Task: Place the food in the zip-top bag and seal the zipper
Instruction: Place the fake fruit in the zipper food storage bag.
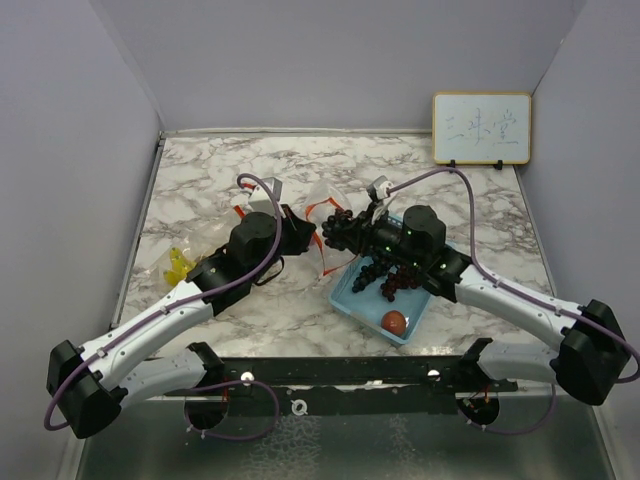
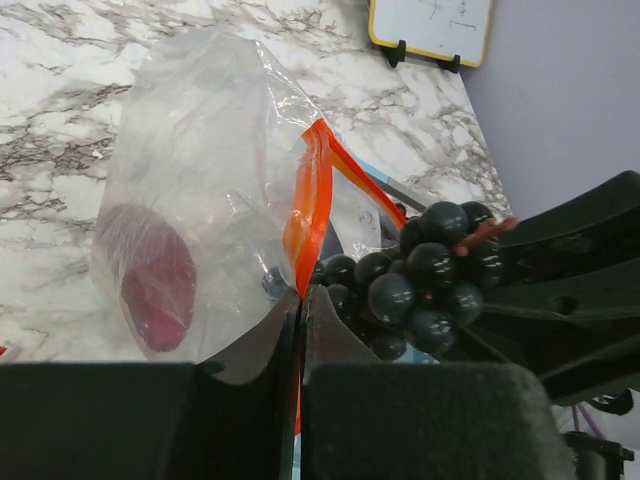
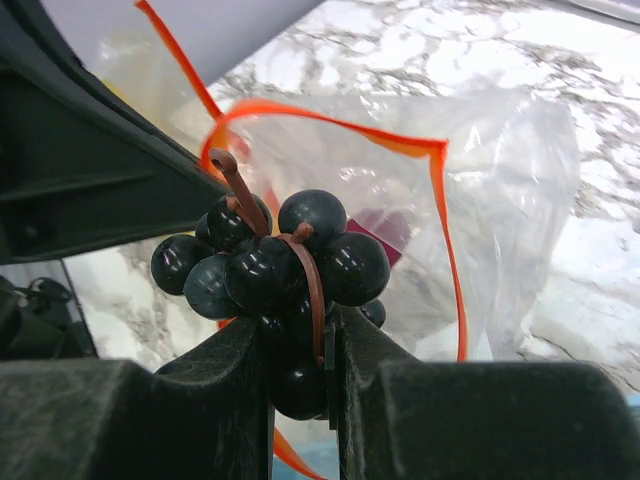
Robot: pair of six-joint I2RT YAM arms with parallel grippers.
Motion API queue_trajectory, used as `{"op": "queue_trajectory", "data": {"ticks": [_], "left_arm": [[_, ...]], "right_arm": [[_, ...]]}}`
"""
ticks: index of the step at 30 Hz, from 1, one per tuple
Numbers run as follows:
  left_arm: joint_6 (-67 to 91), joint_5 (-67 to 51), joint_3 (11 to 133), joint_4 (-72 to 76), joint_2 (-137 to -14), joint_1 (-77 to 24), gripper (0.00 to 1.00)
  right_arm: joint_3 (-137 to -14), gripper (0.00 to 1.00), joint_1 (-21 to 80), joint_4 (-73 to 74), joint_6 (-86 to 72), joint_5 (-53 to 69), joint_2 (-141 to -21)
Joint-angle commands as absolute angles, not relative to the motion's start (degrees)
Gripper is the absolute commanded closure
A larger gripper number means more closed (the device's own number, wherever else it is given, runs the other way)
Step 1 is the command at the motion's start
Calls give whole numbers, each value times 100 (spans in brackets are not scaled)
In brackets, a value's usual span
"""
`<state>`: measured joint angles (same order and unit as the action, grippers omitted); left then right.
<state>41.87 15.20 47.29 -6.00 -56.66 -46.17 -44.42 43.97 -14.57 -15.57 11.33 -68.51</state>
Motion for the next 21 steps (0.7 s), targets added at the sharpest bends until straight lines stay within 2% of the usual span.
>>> {"op": "queue_trajectory", "data": {"ticks": [1,3,4,7,9,10,16,21], "left_arm": [[4345,1215,4880,-418,-5597,-4590,100],[4360,1130,4880,-350,-5640,-4596,100],[4375,1103,4885,-316,-5666,-4589,100],[4396,1052,4880,-291,-5710,-4592,100],[4408,1031,4861,-277,-5716,-4591,100],[4419,1033,4851,-276,-5709,-4588,100],[4390,1195,4761,-322,-5653,-4585,100],[4376,1230,4569,-306,-5617,-4586,100]], "right_arm": [[-4400,91,4401,-1555,-1170,535,-7042],[-4500,85,4406,-1369,-1159,562,-7258],[-4582,77,4409,-1253,-1181,556,-7369],[-4807,42,4408,-919,-1255,468,-7600],[-4949,12,4412,-711,-1311,336,-7632],[-5000,1,4412,-628,-1321,281,-7604],[-5198,0,4412,-1,-1522,226,-6931],[-5532,0,4408,1743,-2236,-967,-6558]]}}
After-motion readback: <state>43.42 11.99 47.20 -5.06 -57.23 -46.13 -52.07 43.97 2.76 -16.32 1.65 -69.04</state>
